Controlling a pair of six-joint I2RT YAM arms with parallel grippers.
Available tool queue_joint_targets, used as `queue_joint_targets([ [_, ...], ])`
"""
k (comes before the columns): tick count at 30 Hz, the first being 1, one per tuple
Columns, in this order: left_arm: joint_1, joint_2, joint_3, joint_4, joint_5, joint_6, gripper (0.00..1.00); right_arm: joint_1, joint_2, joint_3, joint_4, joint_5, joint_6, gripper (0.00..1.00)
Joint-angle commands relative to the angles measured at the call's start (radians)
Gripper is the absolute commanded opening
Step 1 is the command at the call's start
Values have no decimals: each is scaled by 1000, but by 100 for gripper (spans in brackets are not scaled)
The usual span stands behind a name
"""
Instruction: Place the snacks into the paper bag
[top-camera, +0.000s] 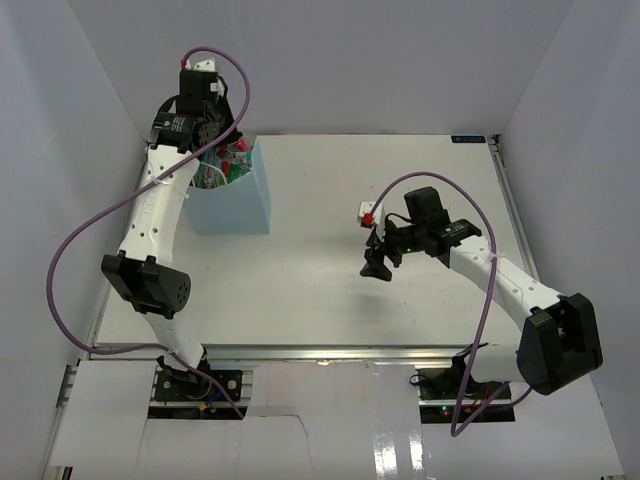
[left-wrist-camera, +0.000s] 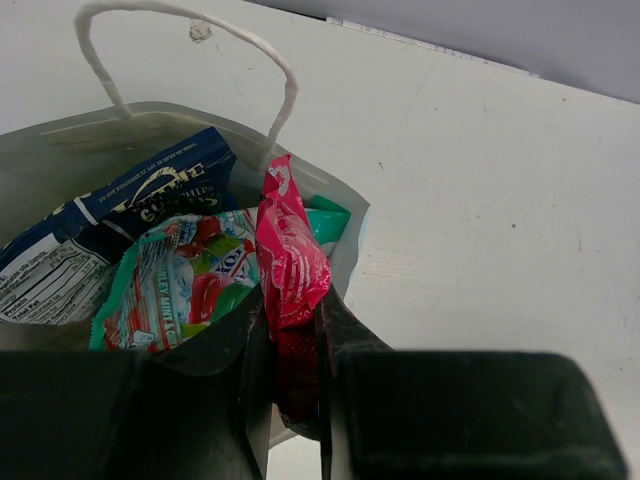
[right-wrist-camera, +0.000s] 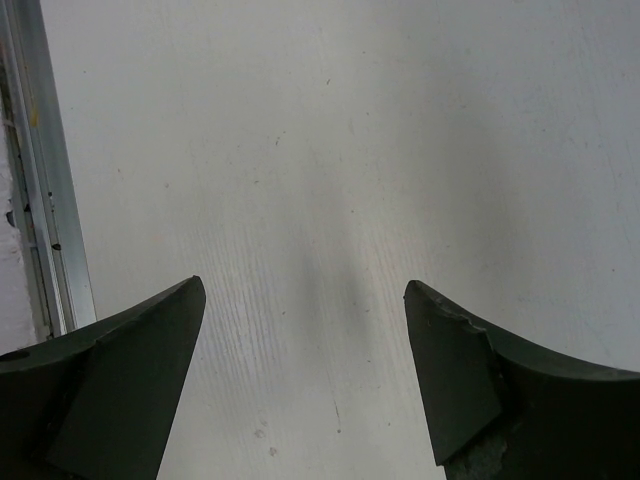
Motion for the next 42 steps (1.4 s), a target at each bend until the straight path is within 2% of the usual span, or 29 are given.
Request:
queue_joint_targets([
  [1, -1, -21, 21, 21, 15, 53, 0, -15, -20, -14, 29, -30, 7, 86],
  [3, 0, -18, 7, 27, 20, 63, 1, -21, -20, -16, 31, -31, 7, 86],
  [6, 0, -22, -30, 33, -14, 79, 14, -32, -14, -16, 34, -37, 7, 87],
  [7, 0, -26, -47, 36, -40, 80, 26, -33, -10, -14, 36, -42, 9, 87],
  [8, 0, -26, -53, 41, -43, 82, 30, -36, -8, -13, 36, -45, 12, 87],
  [13, 0, -15, -50, 48, -26, 83, 42, -41, 3, -1, 34, -50, 15, 87],
  [17, 0, -45, -42, 50, -6, 74, 63, -46, -1, 7, 31, -48, 19, 87],
  [23, 0, -108, -62, 58, -48, 94, 70, -50, 3, 16, 25, -50, 23, 87],
  [29, -1, -205, -85, 71, -16, 106, 73, -55, 10, 45, 3, -51, 24, 87],
  [35, 0, -352, -257, 102, -16, 91, 73, -70, 16, 72, -9, -57, 38, 87],
  [39, 0, -485, -424, 151, 122, 67, 71, -102, 26, 108, -9, -64, 104, 88],
  [40, 0, -522, -464, 169, 230, 68, 71, -113, 27, 121, -9, -57, 137, 88],
  [42, -1, -660, -606, 243, 326, 60, 75, -141, 32, 170, -4, -10, 188, 92],
])
